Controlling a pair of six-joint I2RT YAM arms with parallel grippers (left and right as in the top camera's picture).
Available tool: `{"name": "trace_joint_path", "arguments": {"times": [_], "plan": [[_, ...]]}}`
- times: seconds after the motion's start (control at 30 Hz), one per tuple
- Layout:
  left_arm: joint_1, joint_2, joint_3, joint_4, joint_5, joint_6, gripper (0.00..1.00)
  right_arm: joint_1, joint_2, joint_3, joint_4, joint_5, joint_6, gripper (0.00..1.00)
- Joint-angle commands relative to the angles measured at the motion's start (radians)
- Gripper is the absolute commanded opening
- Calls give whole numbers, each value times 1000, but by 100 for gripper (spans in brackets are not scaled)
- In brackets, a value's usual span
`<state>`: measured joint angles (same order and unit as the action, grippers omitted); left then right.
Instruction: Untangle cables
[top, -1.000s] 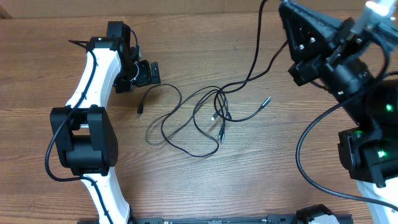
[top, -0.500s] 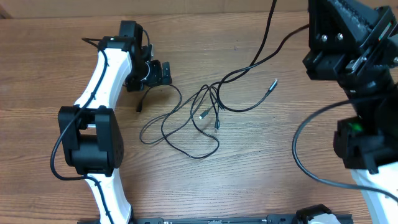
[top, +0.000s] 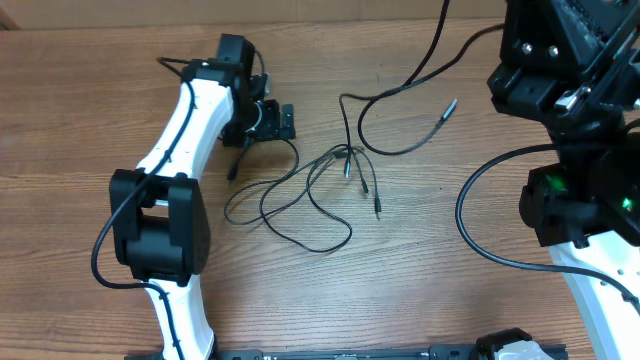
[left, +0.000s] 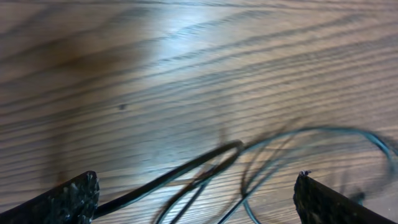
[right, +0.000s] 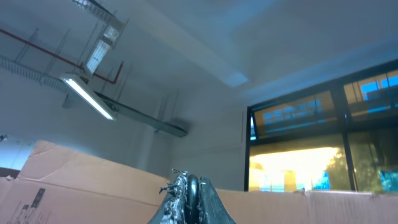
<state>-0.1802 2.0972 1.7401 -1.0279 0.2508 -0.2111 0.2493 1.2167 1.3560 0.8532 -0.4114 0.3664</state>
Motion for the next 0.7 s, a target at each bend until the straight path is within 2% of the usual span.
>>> {"name": "trace_joint_path", "arguments": {"times": [0.0,0.17,0.4,0.5,0.67], "plan": [[-43,16,7,9,9,-5,100,-1,3,27,-2,18,12,4],[-80,16,7,14,-24,2,99,-4,3,27,-146,43,-20,4],[-84,16,7,12,-43,2,100,-4,18,27,-328,240,-205,4],[-84,16,7,11,-42,1,99,-7,32,27,-354,328,-254,4],[-85,16,7,11,-35,-42,100,-39,42,27,-320,340,-260,4]]}}
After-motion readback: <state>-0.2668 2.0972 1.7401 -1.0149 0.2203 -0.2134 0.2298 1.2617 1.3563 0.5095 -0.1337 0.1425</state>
